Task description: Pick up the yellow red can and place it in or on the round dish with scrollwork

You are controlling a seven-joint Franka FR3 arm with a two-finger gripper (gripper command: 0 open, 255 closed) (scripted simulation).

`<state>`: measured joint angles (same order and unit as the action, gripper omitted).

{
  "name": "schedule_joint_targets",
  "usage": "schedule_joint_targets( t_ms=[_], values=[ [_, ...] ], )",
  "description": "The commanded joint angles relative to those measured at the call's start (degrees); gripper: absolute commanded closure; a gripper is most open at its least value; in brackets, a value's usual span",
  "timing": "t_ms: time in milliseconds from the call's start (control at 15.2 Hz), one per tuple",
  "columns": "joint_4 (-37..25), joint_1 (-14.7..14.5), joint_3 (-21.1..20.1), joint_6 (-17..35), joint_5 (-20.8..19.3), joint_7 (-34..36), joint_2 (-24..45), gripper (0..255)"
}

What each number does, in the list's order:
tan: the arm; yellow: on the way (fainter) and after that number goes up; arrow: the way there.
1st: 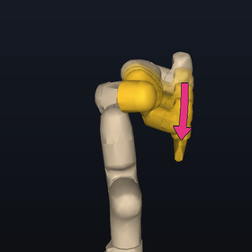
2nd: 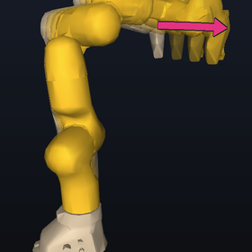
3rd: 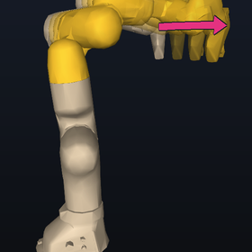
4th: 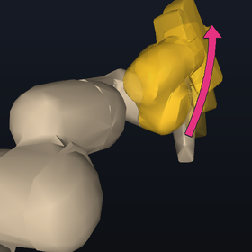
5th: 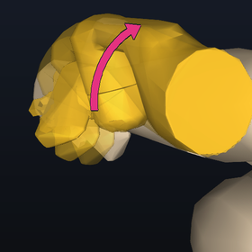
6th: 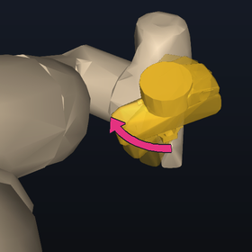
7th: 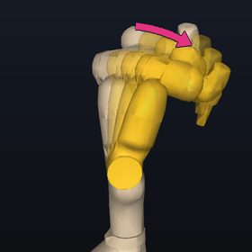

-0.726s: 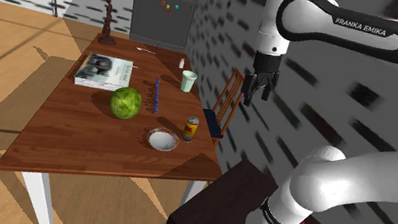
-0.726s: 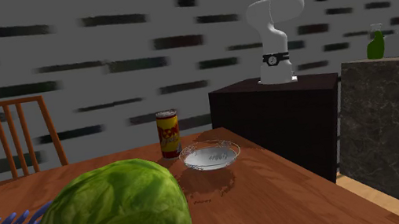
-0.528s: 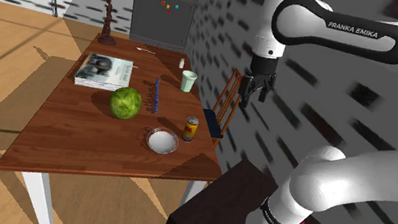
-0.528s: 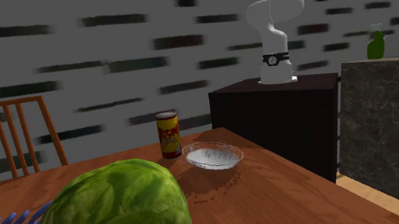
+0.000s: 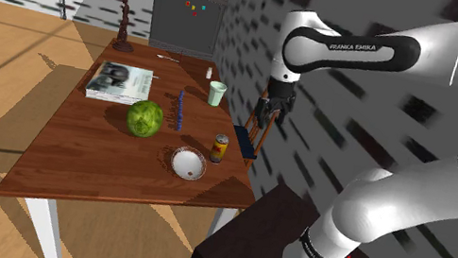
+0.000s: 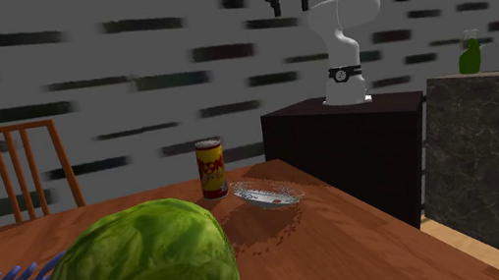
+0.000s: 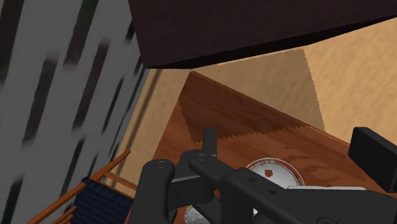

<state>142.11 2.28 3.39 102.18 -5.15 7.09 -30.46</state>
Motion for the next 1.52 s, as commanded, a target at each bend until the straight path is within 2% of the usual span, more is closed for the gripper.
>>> schedule_joint_targets(
  t_ms=[0,396,792,1452],
  values=[
    [0.3,0.5,0.9,4.3,-0.3,-0.4,3.3,0],
    [-1.3,1.5,3.2,16.2,-0.3,-1.5,15.0,0],
    [-5.9,2.3,5.2,26.2,1.5,-3.5,27.9,0],
    [-19.7,5.2,5.7,36.8,7.8,-8.3,50.0,0]
  ],
)
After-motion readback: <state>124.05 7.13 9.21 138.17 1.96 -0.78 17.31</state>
